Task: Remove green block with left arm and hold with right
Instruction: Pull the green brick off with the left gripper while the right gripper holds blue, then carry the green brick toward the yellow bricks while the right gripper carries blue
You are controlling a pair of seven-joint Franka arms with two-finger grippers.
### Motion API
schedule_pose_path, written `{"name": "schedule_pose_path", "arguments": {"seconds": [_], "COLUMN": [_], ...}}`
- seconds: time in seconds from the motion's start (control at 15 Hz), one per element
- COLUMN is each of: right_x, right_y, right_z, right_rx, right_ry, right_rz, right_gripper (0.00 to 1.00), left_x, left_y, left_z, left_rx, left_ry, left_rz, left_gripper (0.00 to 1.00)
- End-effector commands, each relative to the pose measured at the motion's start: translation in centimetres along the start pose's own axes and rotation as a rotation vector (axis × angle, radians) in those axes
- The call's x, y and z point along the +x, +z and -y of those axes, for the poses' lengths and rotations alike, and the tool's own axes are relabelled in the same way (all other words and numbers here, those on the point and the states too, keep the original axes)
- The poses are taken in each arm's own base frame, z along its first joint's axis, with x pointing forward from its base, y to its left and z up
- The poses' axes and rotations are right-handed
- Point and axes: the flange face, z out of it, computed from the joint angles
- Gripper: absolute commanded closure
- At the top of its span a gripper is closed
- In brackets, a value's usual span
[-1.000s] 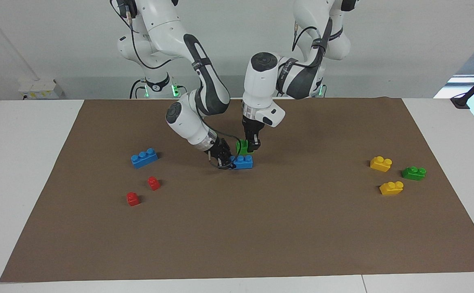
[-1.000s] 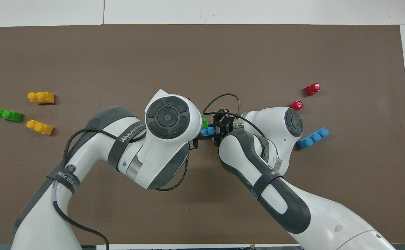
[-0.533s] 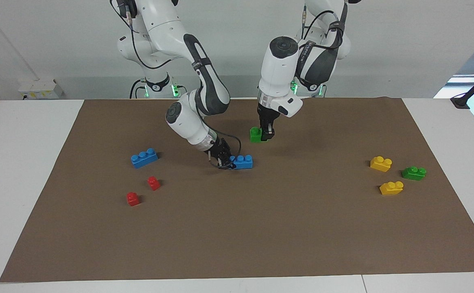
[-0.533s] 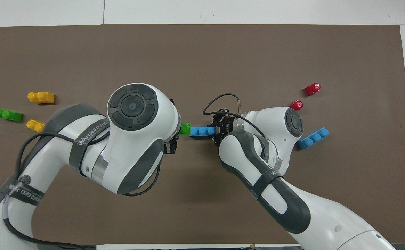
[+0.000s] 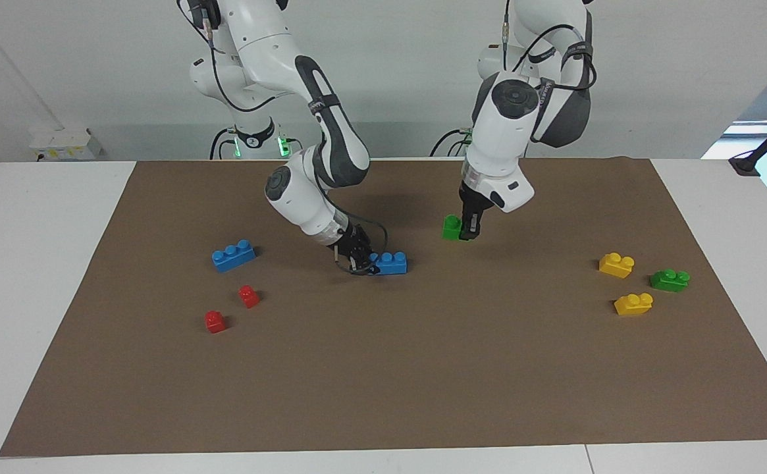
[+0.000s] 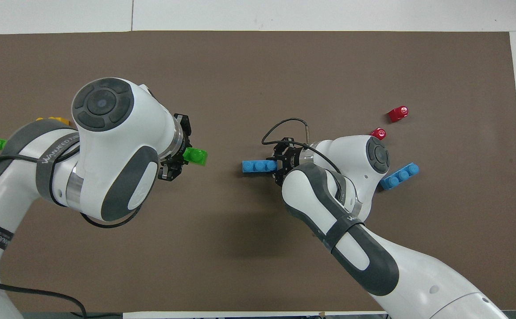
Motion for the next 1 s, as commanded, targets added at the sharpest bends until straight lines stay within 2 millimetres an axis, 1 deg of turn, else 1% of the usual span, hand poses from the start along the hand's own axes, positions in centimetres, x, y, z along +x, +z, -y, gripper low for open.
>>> {"name": "schedule_pose_path", "arguments": {"seconds": [0.0,0.2,0.27,0.33,0.47,0.53,0.6,0.73,0.93], "right_x": [1.5,3.1,3.6,4.5,5.9,6.2,6.2,6.4,7.9], "right_y": [-1.3,-2.9,-3.3,-3.9,-4.8,-5.3,-6.2,-8.8,-12.5], "right_z": [0.7,1.8,2.0,2.3,2.7,2.8,3.0,3.8,4.6], "right_rx": [-0.010,-0.014,-0.022,-0.022,-0.033,-0.037,-0.043,-0.064,-0.093], "right_ry": [-0.002,-0.009,-0.015,-0.023,-0.036,-0.039,-0.052,-0.073,-0.084], "right_rz": [0.034,0.045,0.051,0.056,0.070,0.078,0.074,0.073,0.052], "right_gripper": [0.84,0.84,0.84,0.84,0.84,0.84,0.83,0.83,0.83], "left_x": [3.9,7.7,9.3,10.5,13.4,15.0,16.8,19.9,23.5], "left_y": [-0.6,-0.6,-0.7,-0.6,-0.6,-0.6,-0.3,-0.2,0.7], "left_z": [0.5,0.4,0.5,0.6,0.8,1.1,1.6,2.2,3.5], "left_rx": [0.003,-0.002,-0.006,-0.006,-0.008,-0.007,-0.005,-0.013,-0.031], "left_ry": [0.118,0.204,0.233,0.262,0.317,0.355,0.387,0.431,0.465], "left_rz": [0.021,0.021,0.021,0.021,0.020,0.021,0.022,0.019,0.007], "left_gripper": [1.00,1.00,1.00,1.00,1.00,1.00,1.00,1.00,1.00]}}
